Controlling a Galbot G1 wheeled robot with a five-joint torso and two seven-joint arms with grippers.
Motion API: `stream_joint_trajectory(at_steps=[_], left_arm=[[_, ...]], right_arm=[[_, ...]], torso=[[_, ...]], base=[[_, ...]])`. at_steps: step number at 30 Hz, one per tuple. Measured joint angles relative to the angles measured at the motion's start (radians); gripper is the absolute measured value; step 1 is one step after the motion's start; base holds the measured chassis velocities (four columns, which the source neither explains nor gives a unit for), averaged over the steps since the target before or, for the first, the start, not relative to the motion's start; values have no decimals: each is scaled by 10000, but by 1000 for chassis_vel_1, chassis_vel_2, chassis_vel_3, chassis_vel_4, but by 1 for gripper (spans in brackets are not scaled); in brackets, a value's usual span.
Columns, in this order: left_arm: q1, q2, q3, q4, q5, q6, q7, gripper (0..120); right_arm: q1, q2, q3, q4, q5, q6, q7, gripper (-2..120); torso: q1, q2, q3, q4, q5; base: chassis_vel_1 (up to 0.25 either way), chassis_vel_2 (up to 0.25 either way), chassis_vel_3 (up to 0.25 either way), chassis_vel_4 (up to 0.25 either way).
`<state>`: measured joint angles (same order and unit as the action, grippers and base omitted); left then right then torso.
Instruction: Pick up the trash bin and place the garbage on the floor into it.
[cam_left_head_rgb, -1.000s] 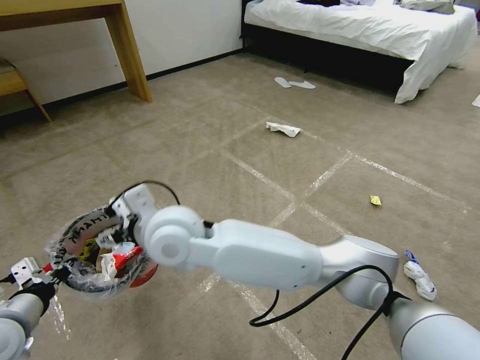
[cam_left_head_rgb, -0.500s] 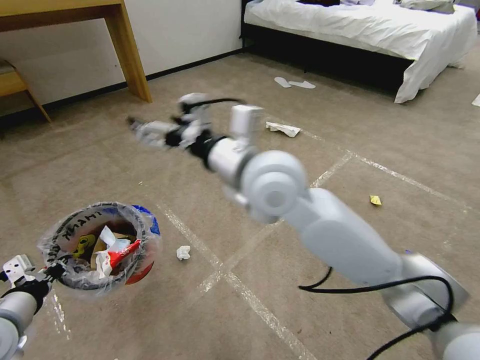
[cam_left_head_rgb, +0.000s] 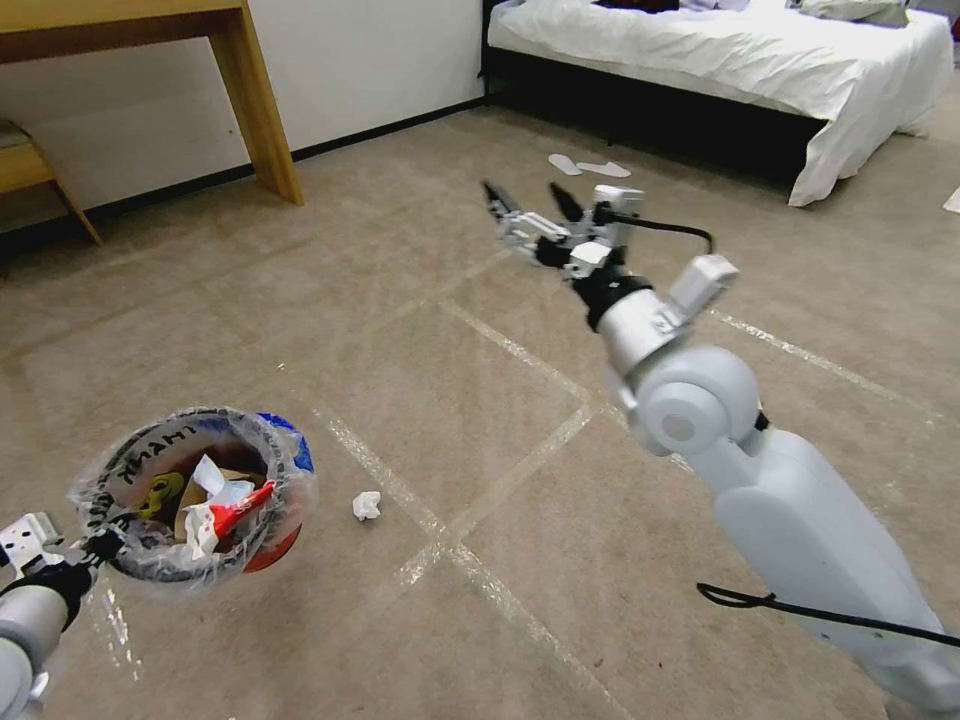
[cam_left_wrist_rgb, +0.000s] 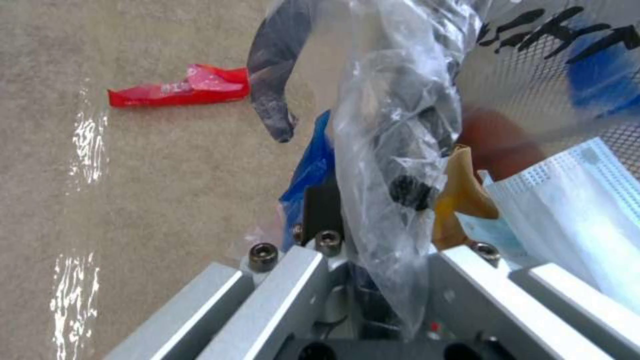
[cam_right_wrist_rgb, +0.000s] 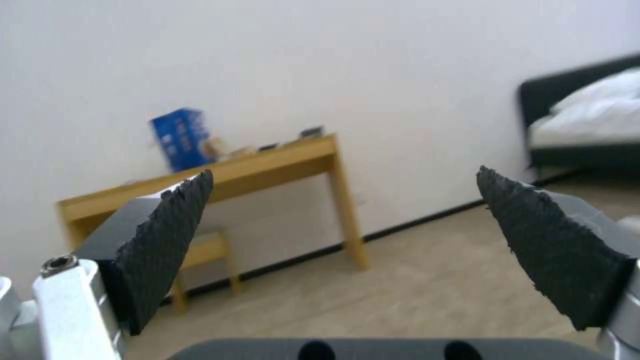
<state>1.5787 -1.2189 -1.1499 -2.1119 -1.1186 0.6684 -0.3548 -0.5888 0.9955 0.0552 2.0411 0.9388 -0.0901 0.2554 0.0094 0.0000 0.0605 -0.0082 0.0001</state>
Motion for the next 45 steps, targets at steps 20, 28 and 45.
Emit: stream_joint_trajectory(at_steps=[20,28,45], left_arm=[[85,-85,-209,-52,-16,-5,-21,0],[118,-6,-327,-52,-83,-8,-28,0],[125,-52,-431,-52,-140,-21,-25,0]], right_arm=[[-2899,182,1678,-324,-2421,1577,-242,100],[-3276,374,2013,-593,-2761,1816,-356,100],[-3332,417,1778,-933,-2815,1991,-460,100]], torso=[[0,0,0,-1,-2],[-1,0,0,-1,-1],[0,0,2,-1,-3]], base=[[0,0,0,0],[0,0,0,0],[-45,43,41,-40]])
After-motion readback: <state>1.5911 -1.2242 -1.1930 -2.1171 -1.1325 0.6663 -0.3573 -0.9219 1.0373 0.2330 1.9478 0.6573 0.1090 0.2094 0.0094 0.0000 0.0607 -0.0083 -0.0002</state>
